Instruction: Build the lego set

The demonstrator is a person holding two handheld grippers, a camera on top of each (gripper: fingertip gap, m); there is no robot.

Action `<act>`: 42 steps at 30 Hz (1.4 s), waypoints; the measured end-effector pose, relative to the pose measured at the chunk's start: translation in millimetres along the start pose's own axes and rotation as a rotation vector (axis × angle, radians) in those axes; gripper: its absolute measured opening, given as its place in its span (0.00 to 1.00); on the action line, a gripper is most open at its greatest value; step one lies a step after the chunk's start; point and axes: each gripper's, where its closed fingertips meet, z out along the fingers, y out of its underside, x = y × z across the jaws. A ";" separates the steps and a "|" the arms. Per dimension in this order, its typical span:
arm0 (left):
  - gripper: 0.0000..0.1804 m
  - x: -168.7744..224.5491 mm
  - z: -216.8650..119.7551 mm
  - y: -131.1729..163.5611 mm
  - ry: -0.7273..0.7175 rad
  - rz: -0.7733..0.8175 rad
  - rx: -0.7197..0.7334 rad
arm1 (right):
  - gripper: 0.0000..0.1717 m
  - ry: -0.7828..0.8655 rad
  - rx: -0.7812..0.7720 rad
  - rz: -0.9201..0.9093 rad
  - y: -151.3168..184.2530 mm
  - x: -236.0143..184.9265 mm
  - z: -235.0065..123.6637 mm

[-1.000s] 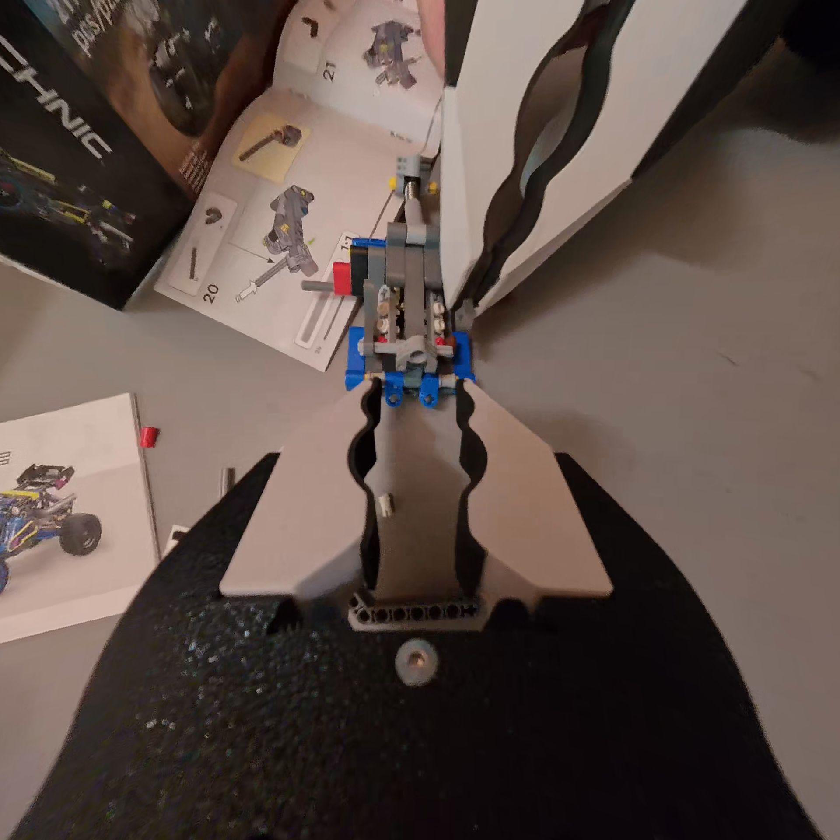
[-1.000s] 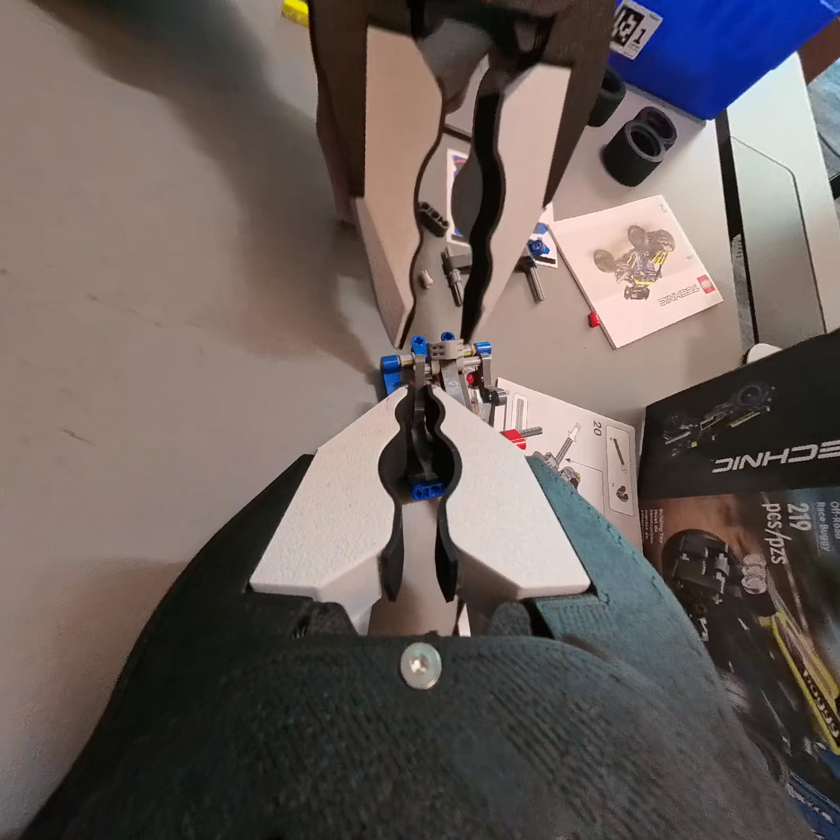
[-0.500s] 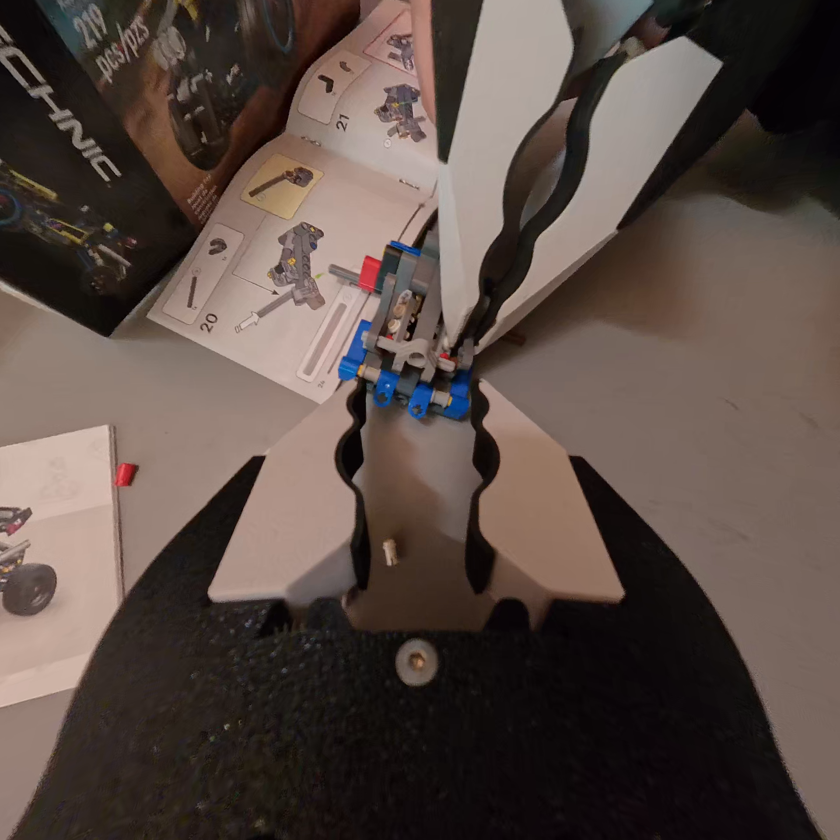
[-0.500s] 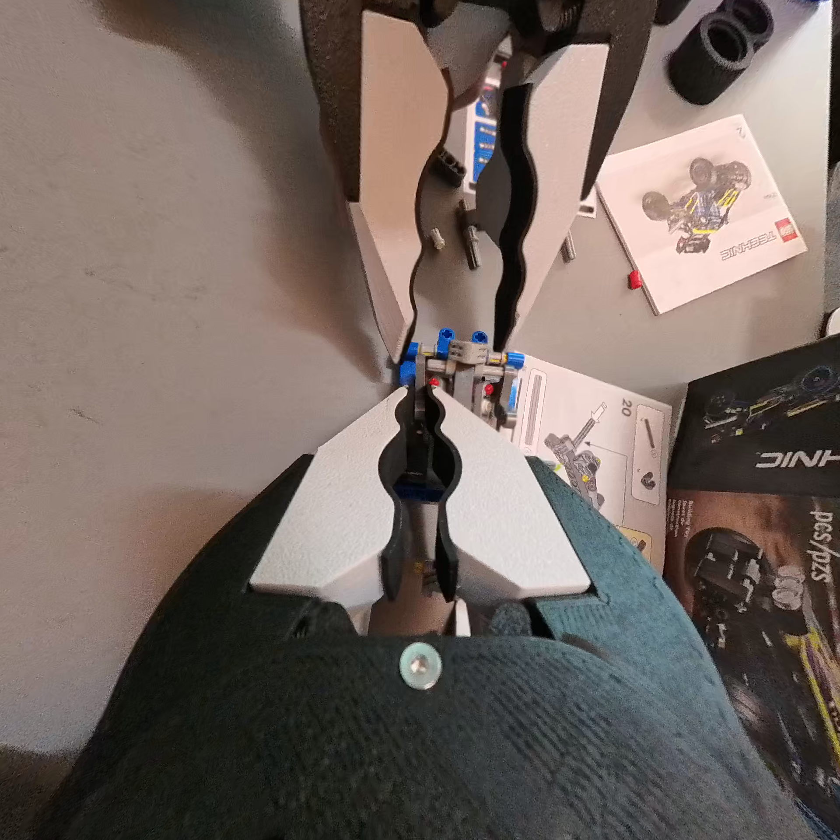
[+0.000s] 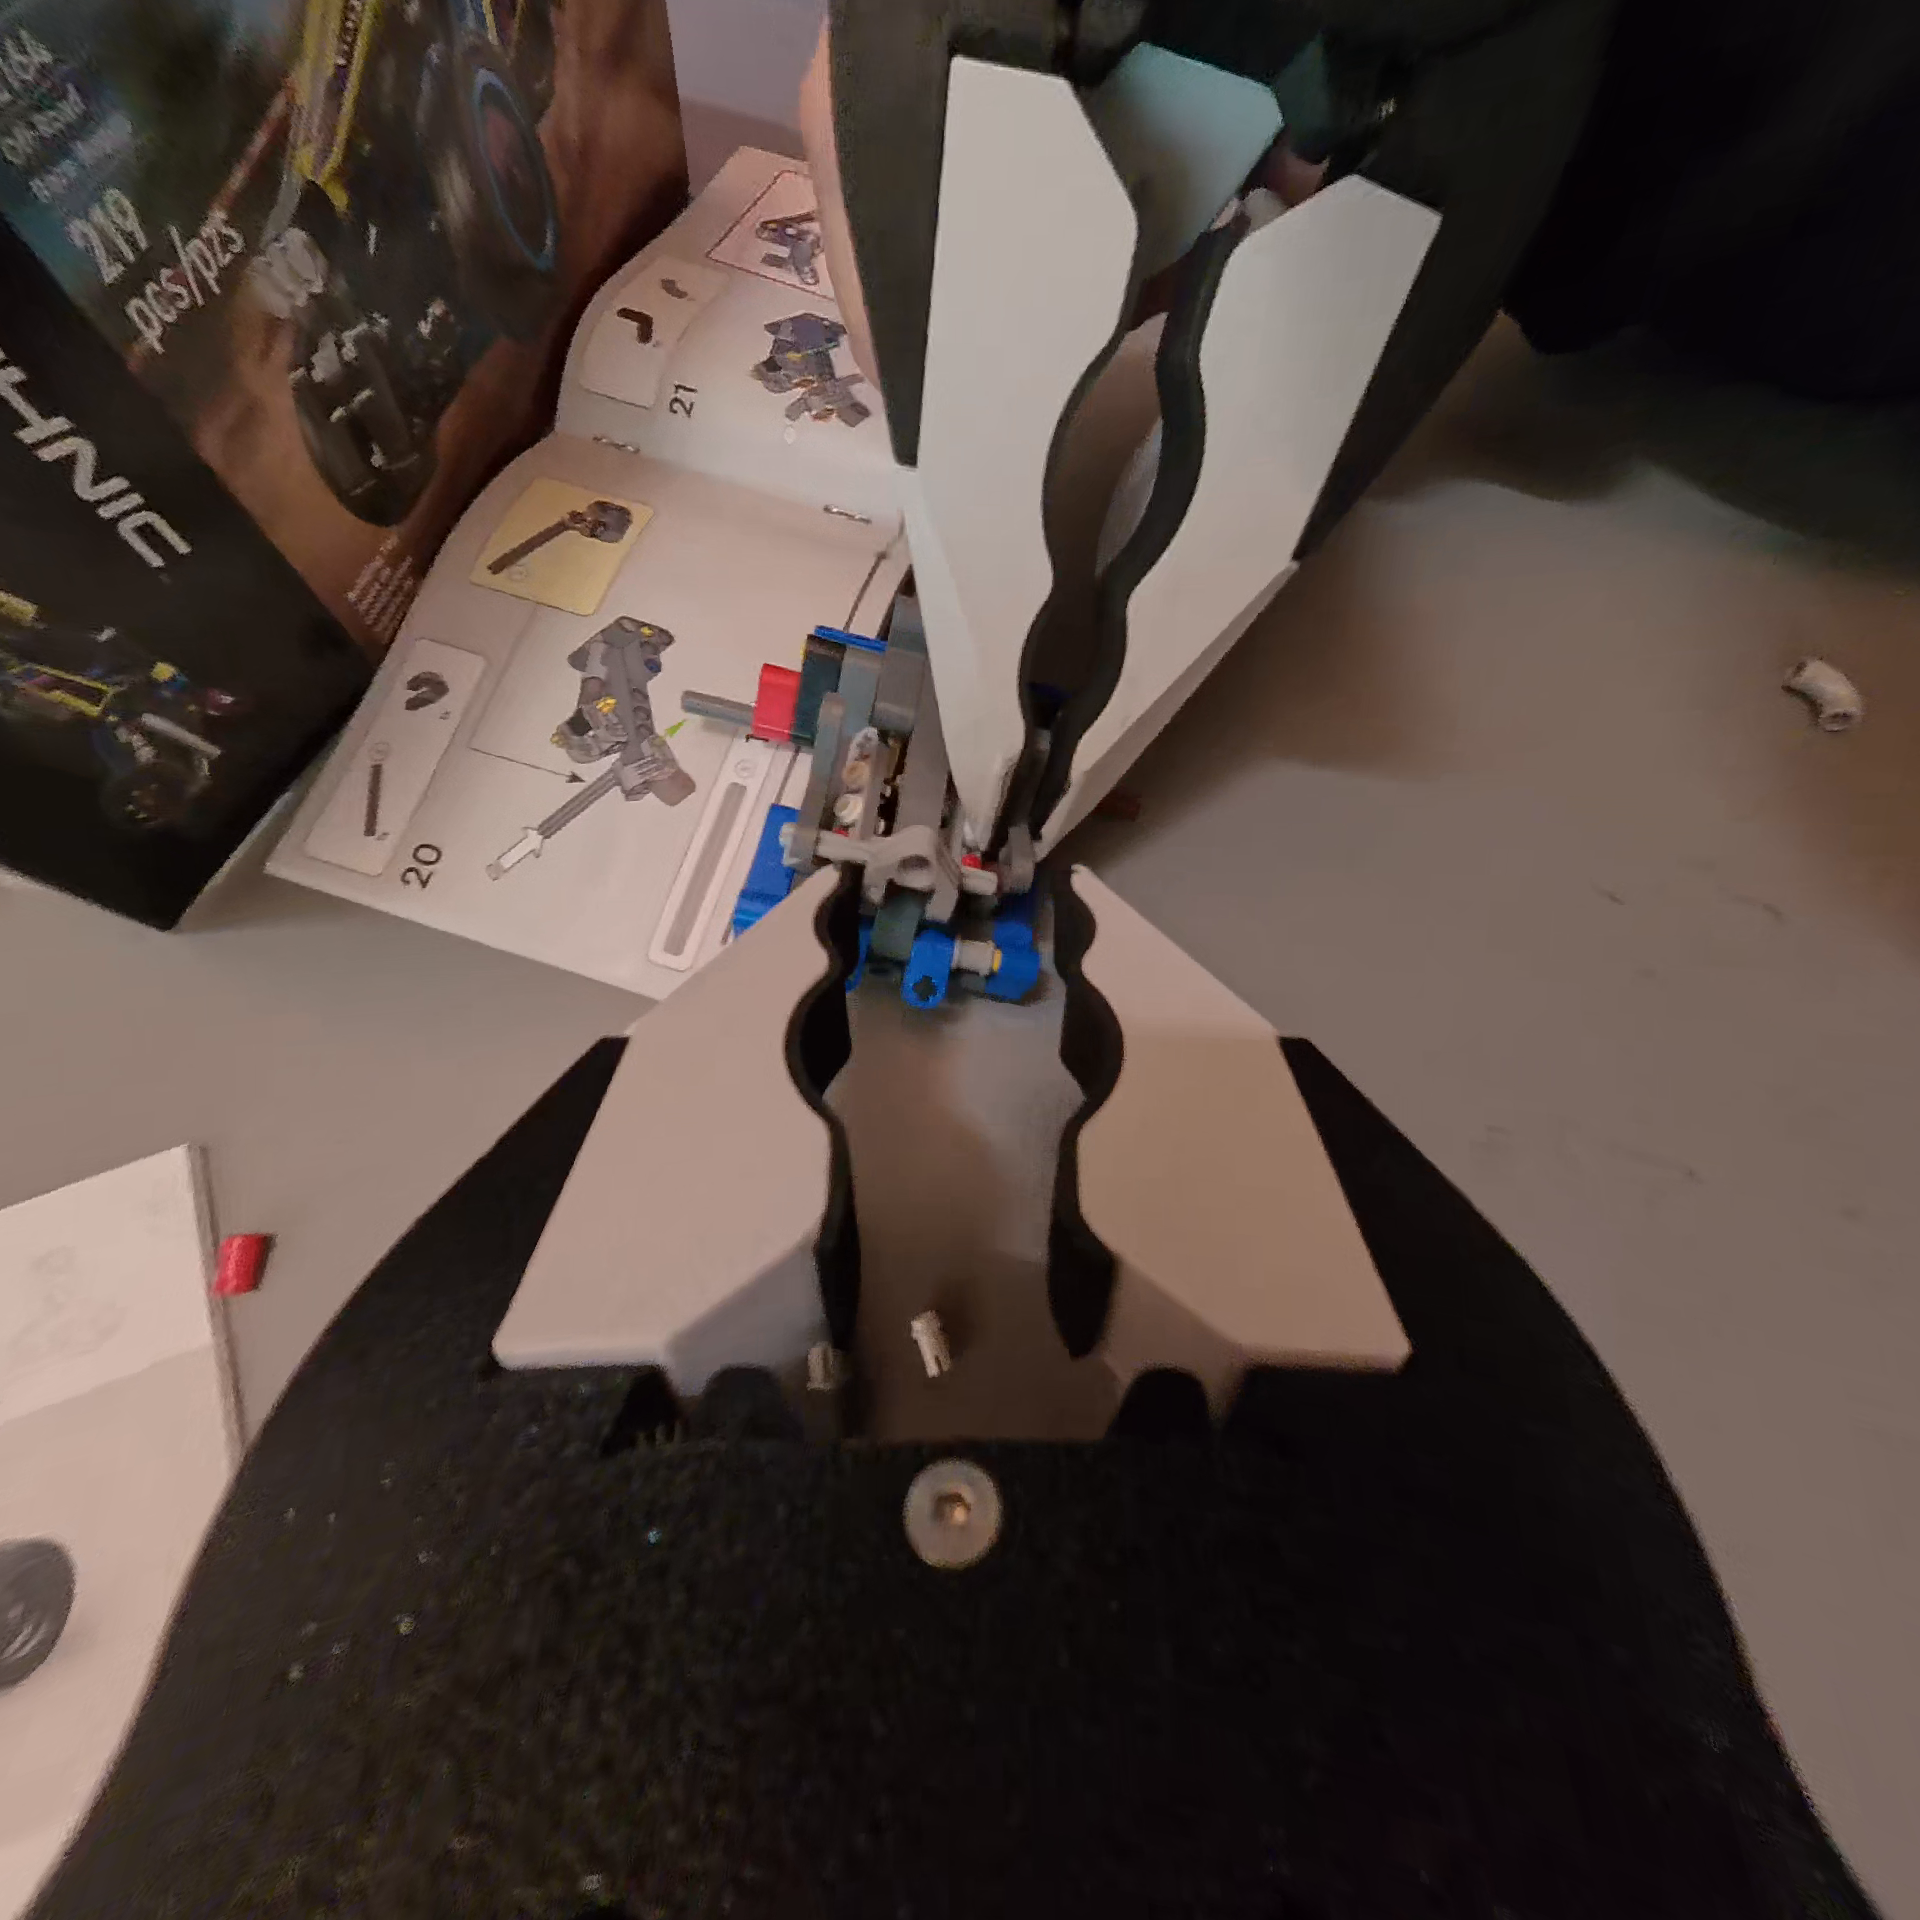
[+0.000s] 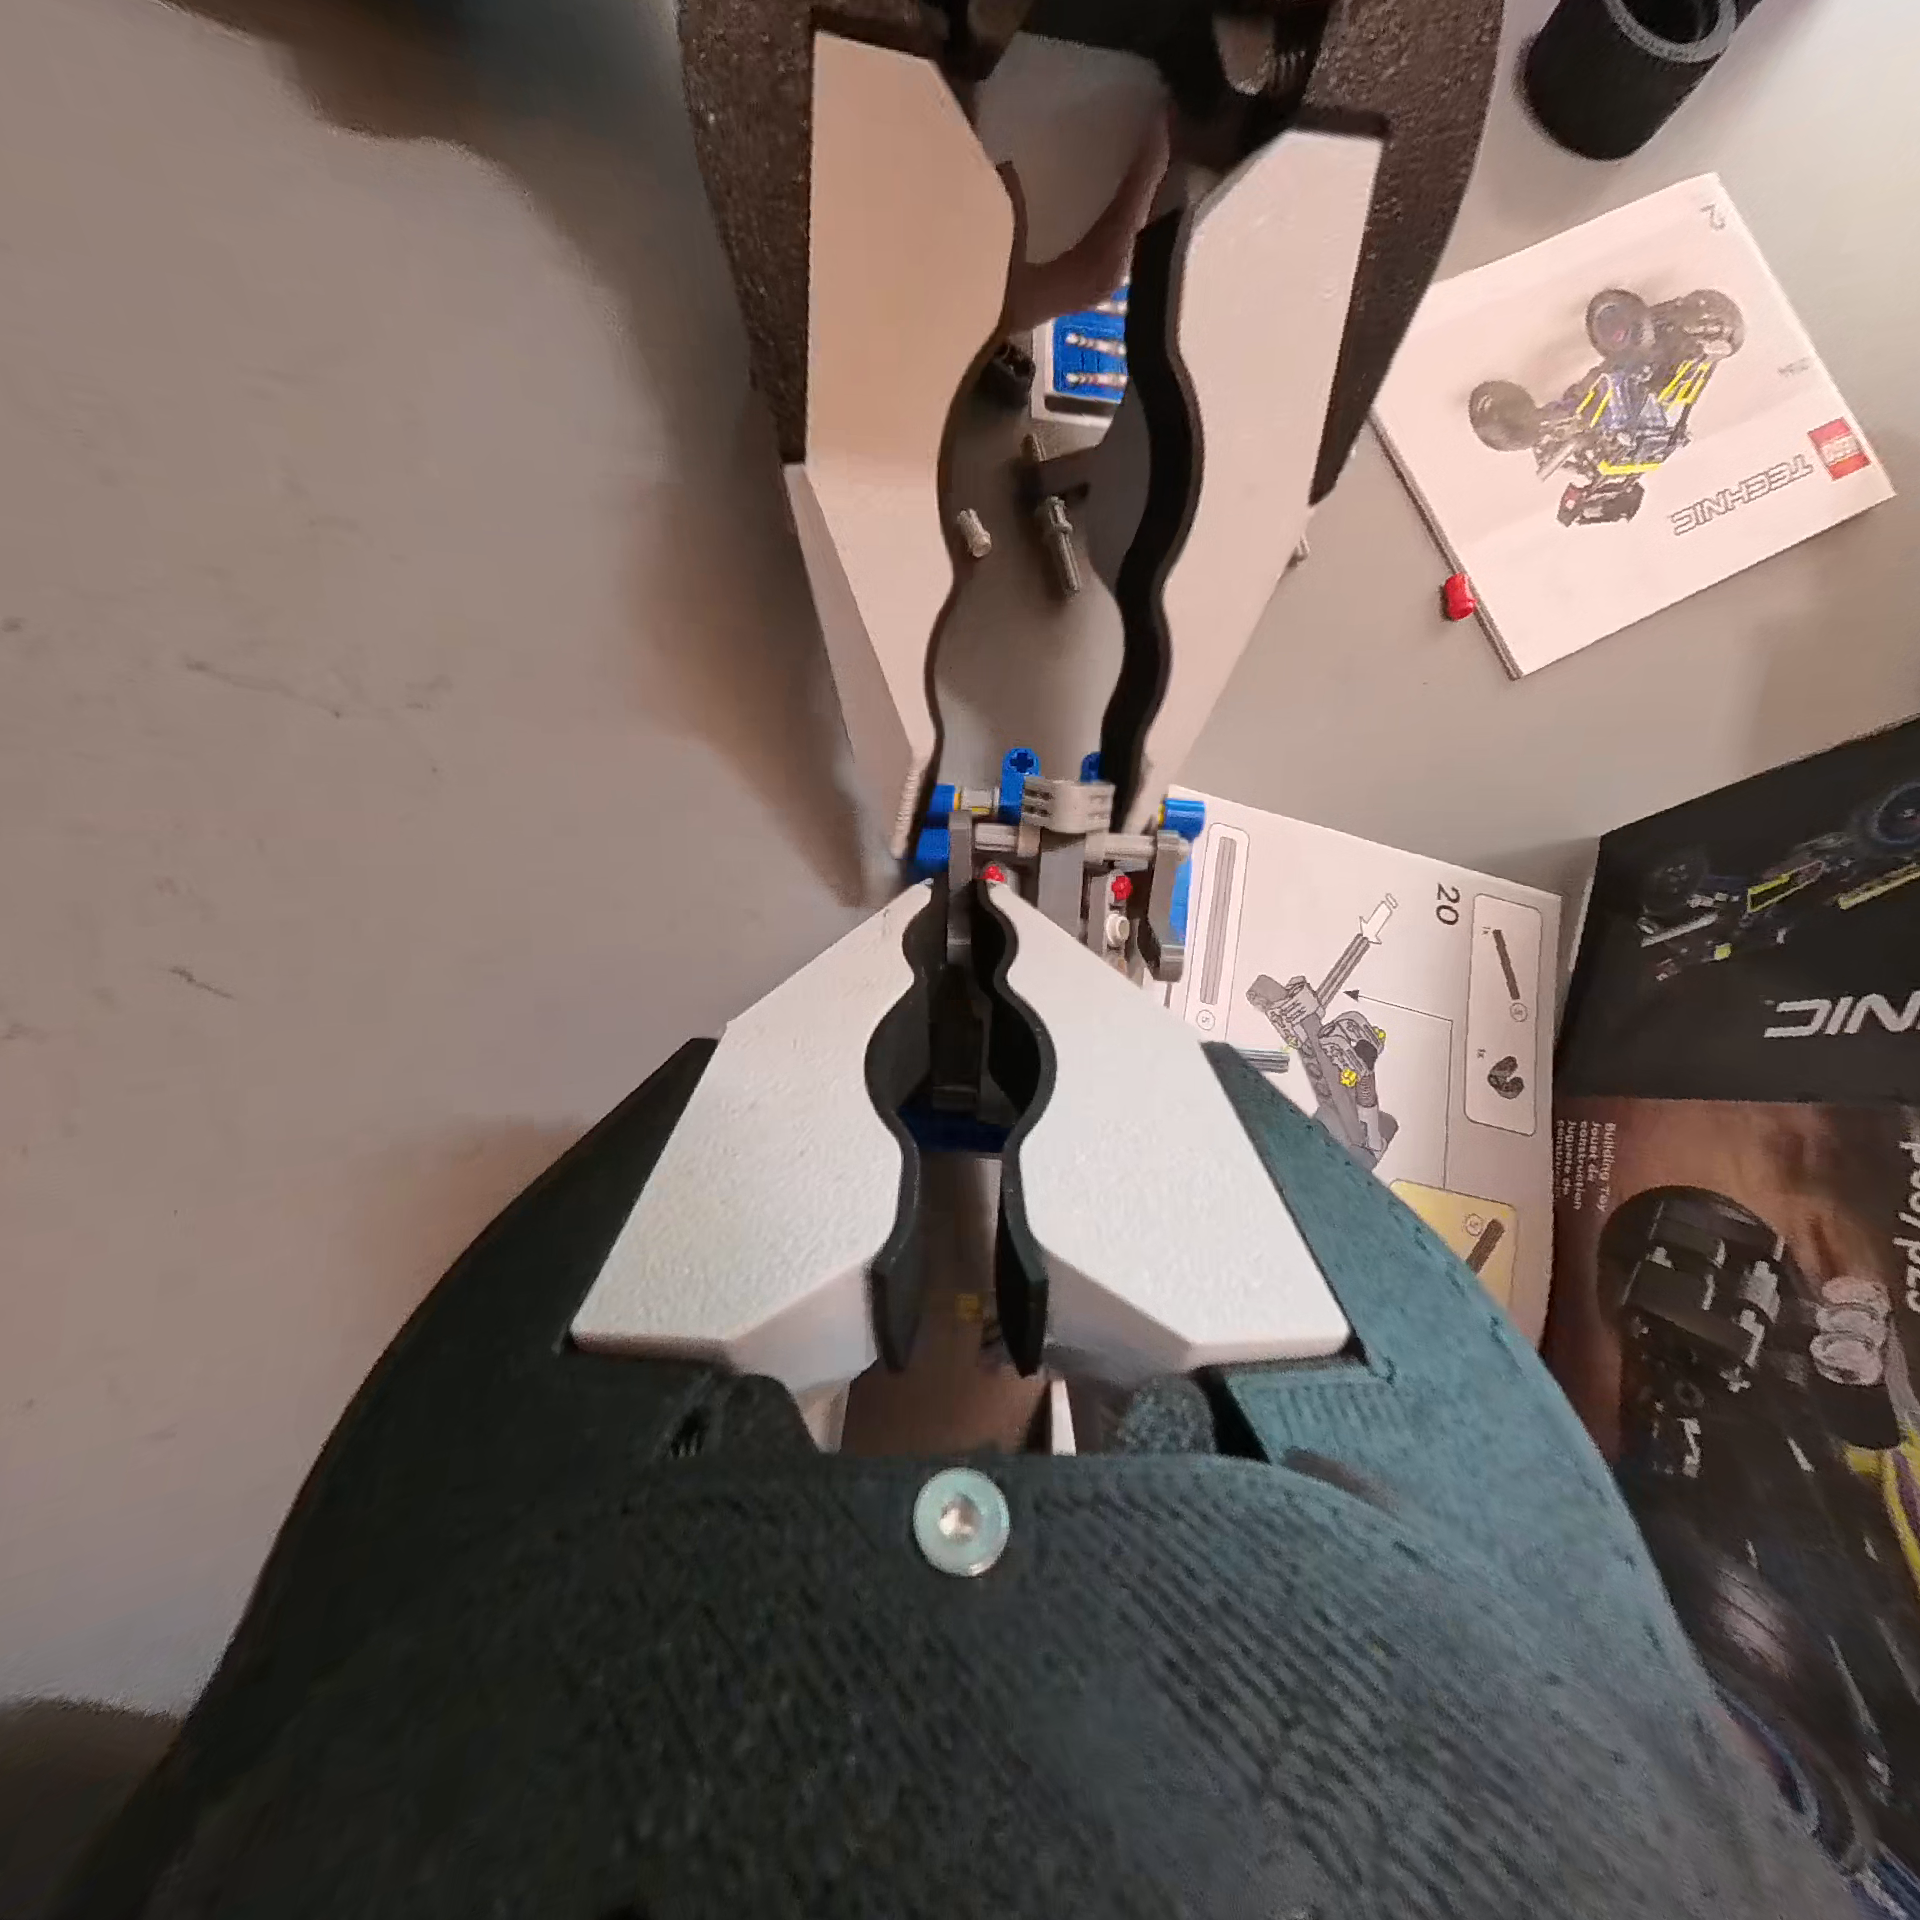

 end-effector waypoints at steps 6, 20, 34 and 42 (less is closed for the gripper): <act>0.14 -2.3 1.4 -1.3 0.040 -0.032 0.043 | 0.01 0.000 -0.012 0.013 1.3 0.0 0.9; 0.13 -4.9 1.9 -0.1 -0.001 0.013 0.039 | 0.00 0.021 0.004 -0.036 4.3 4.1 -6.6; 0.08 -5.5 3.8 1.2 -0.020 0.017 0.039 | 0.01 0.022 -0.031 -0.067 11.6 4.5 -8.8; 0.14 -2.8 3.2 0.1 0.000 -0.022 0.050 | 0.01 0.050 -0.031 -0.083 9.9 8.1 -7.8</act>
